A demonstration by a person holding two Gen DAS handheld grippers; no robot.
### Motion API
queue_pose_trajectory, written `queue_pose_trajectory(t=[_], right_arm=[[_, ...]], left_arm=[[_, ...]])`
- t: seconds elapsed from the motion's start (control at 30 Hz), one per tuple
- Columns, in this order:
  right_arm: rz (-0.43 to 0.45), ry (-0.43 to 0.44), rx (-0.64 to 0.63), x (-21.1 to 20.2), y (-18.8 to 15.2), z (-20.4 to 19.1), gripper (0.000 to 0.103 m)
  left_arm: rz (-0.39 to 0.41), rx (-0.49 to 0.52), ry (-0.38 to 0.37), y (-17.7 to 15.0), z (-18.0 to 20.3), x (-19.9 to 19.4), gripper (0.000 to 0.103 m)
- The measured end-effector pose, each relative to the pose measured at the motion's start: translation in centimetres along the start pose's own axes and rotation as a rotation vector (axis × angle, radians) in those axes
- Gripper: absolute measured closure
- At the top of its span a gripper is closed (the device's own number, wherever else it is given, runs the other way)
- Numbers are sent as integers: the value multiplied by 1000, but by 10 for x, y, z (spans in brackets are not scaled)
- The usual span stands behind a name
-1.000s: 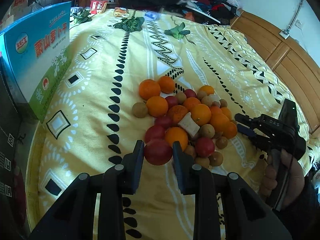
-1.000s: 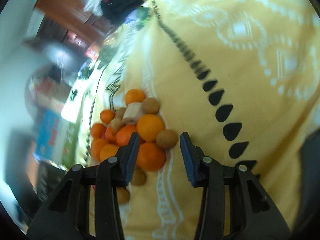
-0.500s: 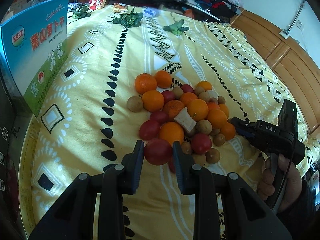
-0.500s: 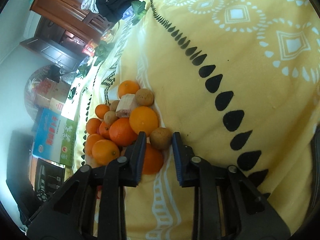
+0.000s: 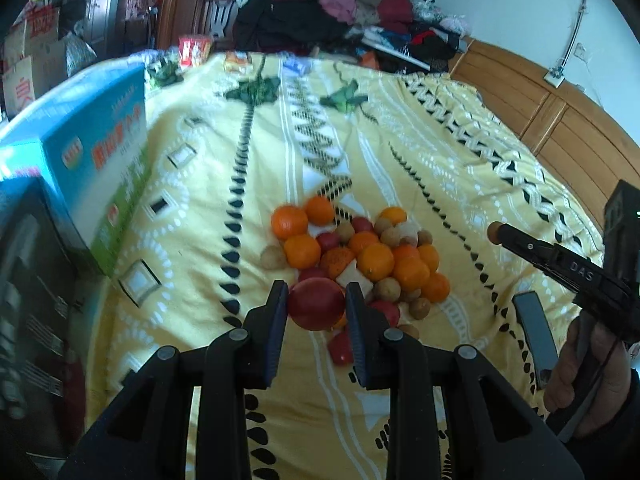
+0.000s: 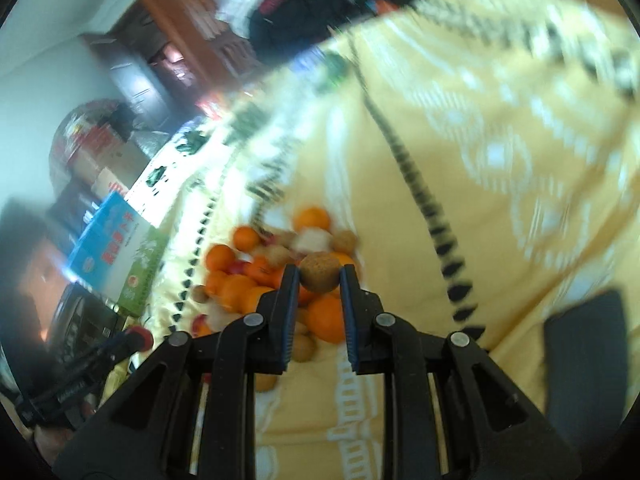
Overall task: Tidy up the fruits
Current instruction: 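Carry the plum and kiwi with both tools over the steel bowl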
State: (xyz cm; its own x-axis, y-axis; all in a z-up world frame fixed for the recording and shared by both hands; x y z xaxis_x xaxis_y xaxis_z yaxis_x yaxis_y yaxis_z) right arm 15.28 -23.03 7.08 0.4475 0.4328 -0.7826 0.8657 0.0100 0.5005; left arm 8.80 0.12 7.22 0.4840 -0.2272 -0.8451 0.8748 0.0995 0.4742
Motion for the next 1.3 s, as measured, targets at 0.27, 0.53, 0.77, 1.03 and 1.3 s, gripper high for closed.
queue_pose_trajectory(t=[0.27, 0.53, 0.77, 1.03, 1.3], right_arm=[[112, -29, -268, -46, 3, -108, 82], [128, 72, -462, -59, -11, -234, 82], [63, 144, -655, -42, -50, -366, 82], [-26, 216, -826, -14, -107, -475, 82], [-120, 242, -912, 15, -143, -528, 82]], left_arm=[[202, -30, 88, 10, -33, -101, 74], [338, -198, 222, -13, -130, -206, 74], [418, -368, 347, -56, -230, -281, 74], [412, -532, 418, -115, -311, -308, 74], [346, -622, 421, -150, -354, -295, 74]])
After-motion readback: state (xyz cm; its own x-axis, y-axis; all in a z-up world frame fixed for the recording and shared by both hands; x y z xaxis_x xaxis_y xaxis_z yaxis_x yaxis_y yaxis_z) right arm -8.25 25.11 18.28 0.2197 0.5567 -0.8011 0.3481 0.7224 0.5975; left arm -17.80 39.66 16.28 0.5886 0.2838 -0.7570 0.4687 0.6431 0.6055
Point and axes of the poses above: each gripper's, at about its wrist camera, not at the fingertips, and x roughly the way its jaws point, z to its right, y to its top, the point moved 6 cm from there along x, roughly the way its jaws point, and after that the axes turned 15 degrees about -z, right-handed, at the moved point
